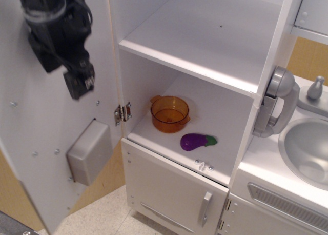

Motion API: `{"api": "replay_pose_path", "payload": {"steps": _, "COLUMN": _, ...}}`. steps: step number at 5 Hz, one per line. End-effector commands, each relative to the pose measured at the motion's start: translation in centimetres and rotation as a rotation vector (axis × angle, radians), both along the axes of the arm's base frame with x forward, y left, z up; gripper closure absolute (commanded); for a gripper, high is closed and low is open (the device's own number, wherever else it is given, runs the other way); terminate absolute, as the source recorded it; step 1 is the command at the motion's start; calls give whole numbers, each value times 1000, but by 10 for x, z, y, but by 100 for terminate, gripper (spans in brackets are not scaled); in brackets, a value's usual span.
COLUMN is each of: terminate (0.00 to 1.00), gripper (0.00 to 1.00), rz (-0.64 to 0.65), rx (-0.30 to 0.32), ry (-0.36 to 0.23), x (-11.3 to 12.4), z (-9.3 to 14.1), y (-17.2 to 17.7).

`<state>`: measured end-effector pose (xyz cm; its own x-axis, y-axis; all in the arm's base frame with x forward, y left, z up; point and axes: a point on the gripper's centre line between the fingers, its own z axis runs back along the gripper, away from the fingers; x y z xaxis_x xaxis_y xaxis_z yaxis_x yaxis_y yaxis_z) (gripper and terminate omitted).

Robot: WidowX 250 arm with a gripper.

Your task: Open fridge

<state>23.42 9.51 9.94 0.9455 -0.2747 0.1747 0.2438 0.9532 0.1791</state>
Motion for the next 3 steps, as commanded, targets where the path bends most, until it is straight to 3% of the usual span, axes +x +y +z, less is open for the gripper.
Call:
{"api": "replay_pose_path", "payload": {"steps": 1, "terminate": 0, "gripper": 0, "rz": -28, "rx": 47, "ry": -10, "x": 10, "z": 15, "y": 20}}
{"api": "replay_pose_path", "payload": {"steps": 2, "terminate": 0, "gripper": 0, "rz": -28, "rx": 47, "ry": -10, "x": 10, "z": 15, "y": 20}}
{"api": "replay_pose_path", "payload": {"steps": 3, "terminate": 100, "gripper": 0, "rz": -28, "rx": 47, "ry": -10, "x": 10, "z": 15, "y": 20}}
